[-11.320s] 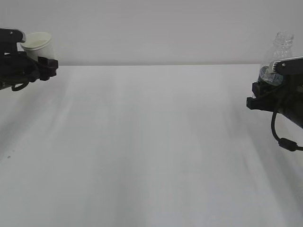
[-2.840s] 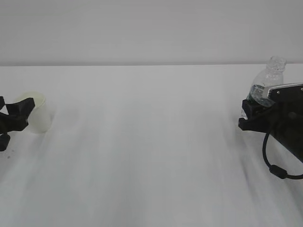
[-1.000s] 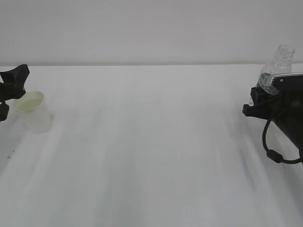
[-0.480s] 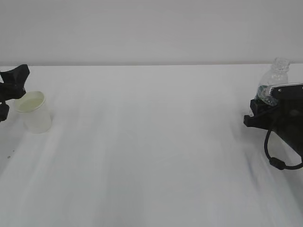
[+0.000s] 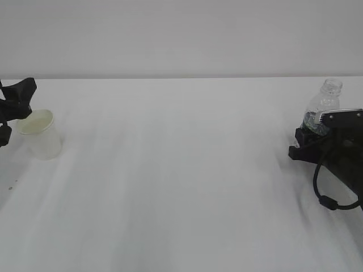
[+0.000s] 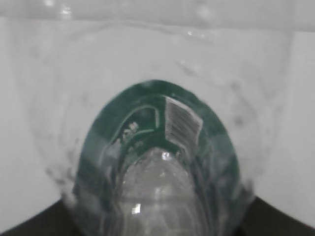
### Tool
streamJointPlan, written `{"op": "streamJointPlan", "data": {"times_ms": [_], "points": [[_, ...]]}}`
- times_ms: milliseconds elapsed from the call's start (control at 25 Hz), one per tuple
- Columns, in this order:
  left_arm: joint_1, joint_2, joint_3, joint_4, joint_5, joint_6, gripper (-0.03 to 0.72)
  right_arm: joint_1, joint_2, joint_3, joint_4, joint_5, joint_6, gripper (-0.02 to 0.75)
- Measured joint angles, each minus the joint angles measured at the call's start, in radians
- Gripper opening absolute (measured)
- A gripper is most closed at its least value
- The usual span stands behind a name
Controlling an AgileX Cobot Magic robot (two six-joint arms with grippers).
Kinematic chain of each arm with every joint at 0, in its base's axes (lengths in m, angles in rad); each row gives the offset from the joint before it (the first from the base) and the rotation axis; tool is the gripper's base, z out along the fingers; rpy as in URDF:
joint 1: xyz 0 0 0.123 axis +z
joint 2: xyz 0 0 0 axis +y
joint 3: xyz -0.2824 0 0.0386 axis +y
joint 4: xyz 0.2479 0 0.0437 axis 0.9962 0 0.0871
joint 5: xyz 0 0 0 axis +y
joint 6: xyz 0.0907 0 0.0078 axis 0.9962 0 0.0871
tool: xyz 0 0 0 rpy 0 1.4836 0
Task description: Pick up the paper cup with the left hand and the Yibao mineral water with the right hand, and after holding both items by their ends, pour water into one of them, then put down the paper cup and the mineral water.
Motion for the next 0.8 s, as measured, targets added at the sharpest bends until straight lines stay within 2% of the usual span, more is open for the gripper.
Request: {"op": "streamJointPlan", "data": {"times_ms": [520, 800], "points": [[0.0, 0.0, 0.0, 0.002, 0.0, 0.0, 0.536, 0.0, 0.008, 0.0, -0.02, -0.029, 0.004, 0.359], [0.0, 0.0, 0.0, 0.004, 0.0, 0.0, 0.531, 0.0, 0.008, 0.0, -0.073, -0.036, 0.004, 0.479]]}}
